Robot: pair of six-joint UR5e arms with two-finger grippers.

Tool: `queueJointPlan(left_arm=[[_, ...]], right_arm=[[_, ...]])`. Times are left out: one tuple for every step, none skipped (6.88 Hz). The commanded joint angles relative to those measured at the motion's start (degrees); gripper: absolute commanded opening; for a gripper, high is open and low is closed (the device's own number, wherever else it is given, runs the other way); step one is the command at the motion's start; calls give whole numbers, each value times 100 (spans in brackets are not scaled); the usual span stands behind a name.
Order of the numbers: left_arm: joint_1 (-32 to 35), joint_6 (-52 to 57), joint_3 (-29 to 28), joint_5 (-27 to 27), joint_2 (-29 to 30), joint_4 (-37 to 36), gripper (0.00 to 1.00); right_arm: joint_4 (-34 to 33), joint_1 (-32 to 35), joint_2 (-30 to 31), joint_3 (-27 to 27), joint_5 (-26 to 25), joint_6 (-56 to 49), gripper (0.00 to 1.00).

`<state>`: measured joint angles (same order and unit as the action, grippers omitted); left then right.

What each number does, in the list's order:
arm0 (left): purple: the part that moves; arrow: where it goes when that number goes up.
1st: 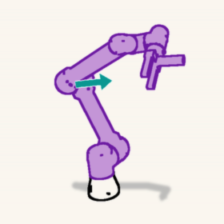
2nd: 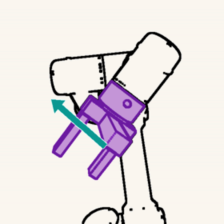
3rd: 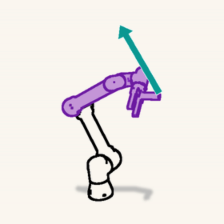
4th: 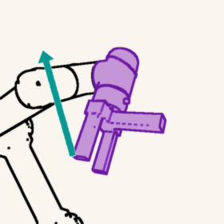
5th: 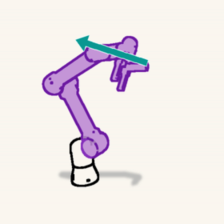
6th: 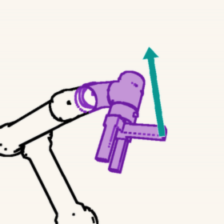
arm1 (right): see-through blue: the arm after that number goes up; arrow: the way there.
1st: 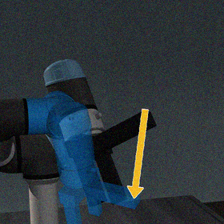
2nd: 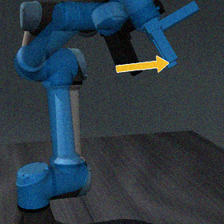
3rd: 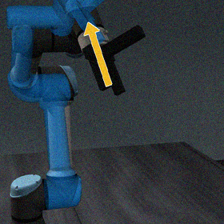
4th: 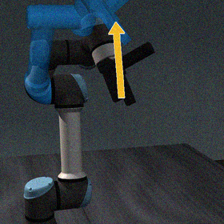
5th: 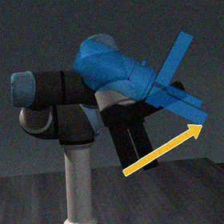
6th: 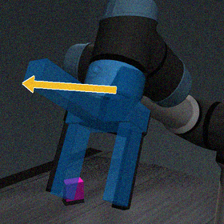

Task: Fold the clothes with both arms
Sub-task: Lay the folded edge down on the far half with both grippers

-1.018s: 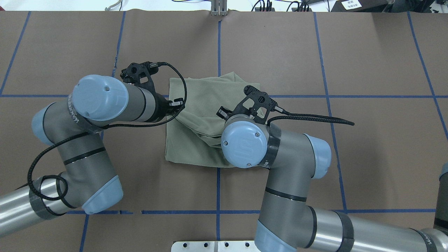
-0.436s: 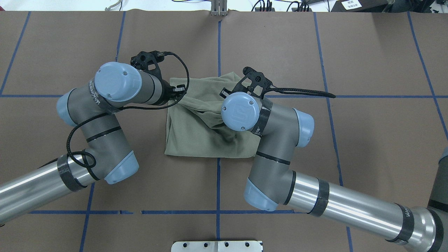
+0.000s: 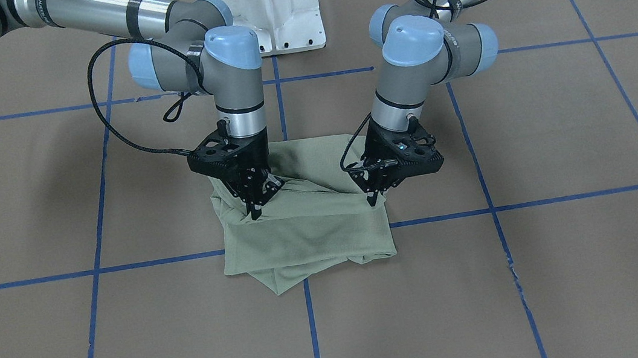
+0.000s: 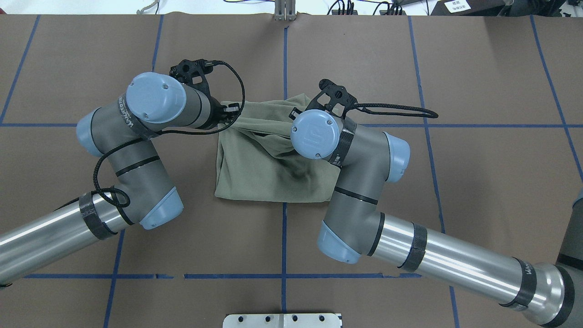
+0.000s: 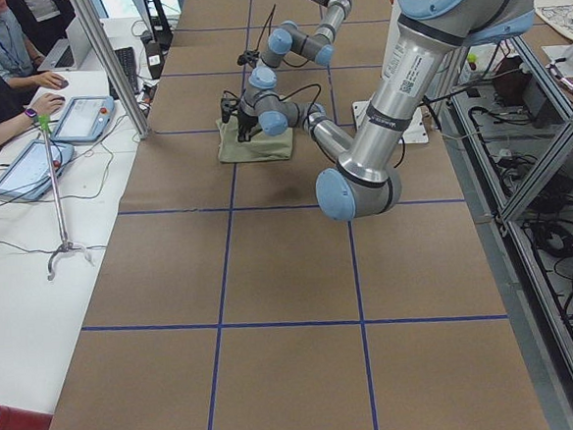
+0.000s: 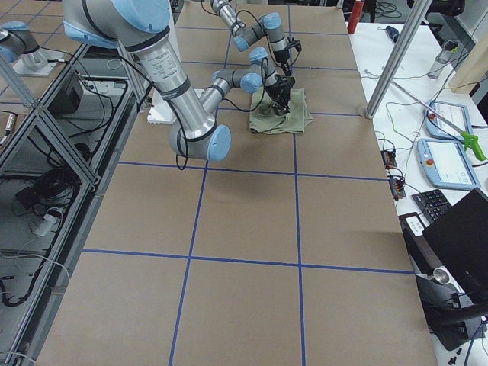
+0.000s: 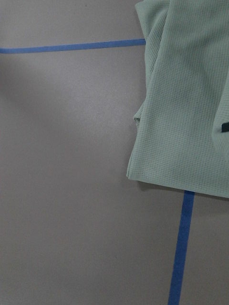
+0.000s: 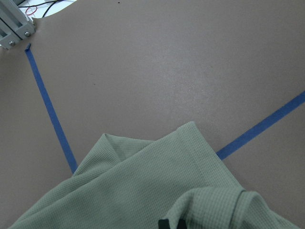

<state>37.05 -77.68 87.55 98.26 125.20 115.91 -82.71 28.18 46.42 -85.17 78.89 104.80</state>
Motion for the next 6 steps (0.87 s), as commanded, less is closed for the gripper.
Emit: queueJointPlan(left_arm=[[-4,181,-115,0,31,1,99],[4,426,-37,17,5,-16,100],[57,820,172,61,-30,-25,100],[222,1381,270,79,-109,-16,100],[294,1465,280,271,-197,1,100],[321,1466,280,290,-215,10,100]], right_arm=[[18,3,-141,281,-6,-438,99],[18,56,-289,273,12,-825,100],[-43,265,-395,256,621,-1360,100],[-34,328,-396,212,923,-1739,100],[-34,268,-396,194,926,-1804,100],[-34,76,-396,238,909,-2075,100]])
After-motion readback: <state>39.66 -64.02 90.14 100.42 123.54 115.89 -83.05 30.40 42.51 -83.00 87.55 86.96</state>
